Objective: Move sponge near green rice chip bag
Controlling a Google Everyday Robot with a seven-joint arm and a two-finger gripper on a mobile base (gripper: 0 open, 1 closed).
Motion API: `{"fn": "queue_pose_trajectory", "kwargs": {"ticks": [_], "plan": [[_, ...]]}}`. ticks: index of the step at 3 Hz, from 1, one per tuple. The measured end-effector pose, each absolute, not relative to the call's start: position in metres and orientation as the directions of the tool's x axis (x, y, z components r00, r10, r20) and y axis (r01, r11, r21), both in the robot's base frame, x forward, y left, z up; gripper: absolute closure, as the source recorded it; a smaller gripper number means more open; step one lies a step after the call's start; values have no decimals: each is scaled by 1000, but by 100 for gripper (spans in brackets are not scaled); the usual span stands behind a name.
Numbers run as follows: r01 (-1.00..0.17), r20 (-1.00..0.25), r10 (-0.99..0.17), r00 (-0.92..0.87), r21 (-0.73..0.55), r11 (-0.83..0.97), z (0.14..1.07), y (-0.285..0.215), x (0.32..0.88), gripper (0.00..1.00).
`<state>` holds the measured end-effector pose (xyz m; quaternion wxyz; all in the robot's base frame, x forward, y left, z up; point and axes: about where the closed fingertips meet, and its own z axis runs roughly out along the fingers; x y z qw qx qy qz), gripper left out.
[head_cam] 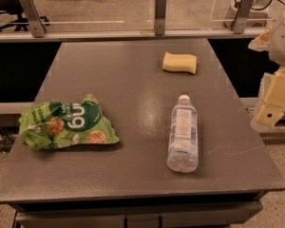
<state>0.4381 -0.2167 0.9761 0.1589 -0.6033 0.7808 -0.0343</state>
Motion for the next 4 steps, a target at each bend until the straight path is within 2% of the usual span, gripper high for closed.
{"fn": "queue_pose_trajectory", "kwargs": {"ticks": [2,4], "plan": [[-929,-229,-955,-190,-272,250,979,-211,456,0],[-937,-257,-962,-95,-302,173,972,-202,579,0]]}}
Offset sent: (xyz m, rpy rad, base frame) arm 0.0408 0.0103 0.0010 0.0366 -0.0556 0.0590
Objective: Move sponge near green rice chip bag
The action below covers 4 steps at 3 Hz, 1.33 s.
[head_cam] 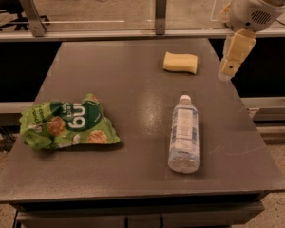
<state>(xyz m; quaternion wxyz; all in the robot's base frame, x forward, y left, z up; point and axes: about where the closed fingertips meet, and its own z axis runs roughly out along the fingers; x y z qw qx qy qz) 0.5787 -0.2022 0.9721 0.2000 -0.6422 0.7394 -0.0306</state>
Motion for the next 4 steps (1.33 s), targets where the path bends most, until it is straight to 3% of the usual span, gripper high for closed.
{"fn": "queue_pose_trajectory", "kwargs": {"ticks": [2,4], "plan": [[-947,-465,-882,-84,-237,215,940,-162,685,0],[-918,-587,-801,-117,-245,313,923,-140,742,0]]}}
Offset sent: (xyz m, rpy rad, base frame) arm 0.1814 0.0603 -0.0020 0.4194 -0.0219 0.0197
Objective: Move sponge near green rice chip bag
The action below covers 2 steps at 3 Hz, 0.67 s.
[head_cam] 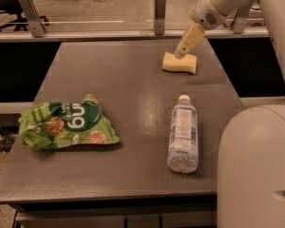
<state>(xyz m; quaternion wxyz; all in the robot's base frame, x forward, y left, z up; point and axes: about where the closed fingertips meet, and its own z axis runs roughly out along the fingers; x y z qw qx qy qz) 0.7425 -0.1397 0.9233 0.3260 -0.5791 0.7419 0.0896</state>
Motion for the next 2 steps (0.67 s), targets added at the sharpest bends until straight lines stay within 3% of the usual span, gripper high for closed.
{"fn": "queue_pose_trajectory", "kwargs": {"ticks": [2], "plan": [[-930,-547,-815,-191,-165,329,874,-132,743,0]]}}
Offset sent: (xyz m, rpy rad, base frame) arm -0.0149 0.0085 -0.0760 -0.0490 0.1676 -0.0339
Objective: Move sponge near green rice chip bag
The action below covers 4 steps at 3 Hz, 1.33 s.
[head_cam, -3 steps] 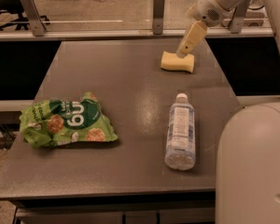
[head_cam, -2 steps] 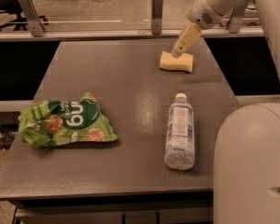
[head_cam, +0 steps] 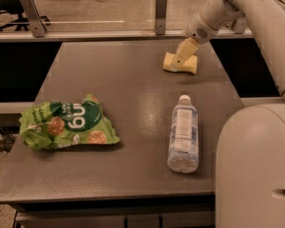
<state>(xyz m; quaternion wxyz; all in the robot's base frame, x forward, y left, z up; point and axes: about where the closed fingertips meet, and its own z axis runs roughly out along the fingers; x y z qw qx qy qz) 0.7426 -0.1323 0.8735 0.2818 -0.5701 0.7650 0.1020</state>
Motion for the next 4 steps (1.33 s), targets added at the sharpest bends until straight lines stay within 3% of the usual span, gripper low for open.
{"fn": "queue_pose_trajectory", "kwargs": {"ticks": [1,2,4], "plan": [[-941,-539,-812,-223,-99,324,850,-128,732,0],[-947,-536,-812,-231,-69,315,837,-124,726,18],[-954,-585,-787,-198,-71,293,849,-123,718,65]]}}
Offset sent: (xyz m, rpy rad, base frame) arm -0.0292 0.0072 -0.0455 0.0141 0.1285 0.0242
